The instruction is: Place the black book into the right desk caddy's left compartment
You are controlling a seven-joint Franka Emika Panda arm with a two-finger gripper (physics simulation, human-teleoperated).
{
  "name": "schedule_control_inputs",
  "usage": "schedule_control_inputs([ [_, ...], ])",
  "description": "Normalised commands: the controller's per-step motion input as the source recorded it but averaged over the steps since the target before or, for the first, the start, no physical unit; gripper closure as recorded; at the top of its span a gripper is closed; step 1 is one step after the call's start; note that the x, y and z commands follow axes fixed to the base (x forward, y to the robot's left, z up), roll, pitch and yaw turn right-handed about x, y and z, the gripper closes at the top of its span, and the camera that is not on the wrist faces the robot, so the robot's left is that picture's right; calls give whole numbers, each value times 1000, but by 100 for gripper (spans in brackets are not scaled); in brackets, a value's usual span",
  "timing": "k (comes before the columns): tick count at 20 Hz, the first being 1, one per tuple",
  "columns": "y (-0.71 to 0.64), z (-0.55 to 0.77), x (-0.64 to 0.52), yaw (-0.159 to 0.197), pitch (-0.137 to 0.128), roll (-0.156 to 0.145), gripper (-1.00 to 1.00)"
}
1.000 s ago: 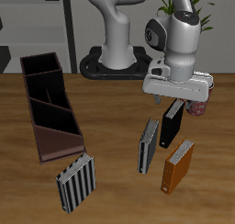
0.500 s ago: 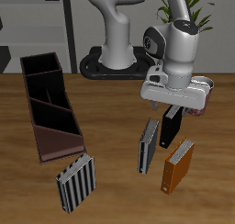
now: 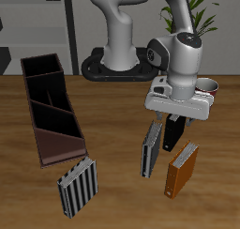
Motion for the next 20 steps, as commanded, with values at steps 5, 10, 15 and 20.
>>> schedule_control_inputs([
  [5, 12, -75, -8, -8, -2, 33, 100],
  [10, 23, 146, -58, -5, -31, 44, 100],
  [15, -40, 175, -52, 27, -50, 32, 100],
  [20, -144, 96, -69, 51, -5, 23, 100],
])
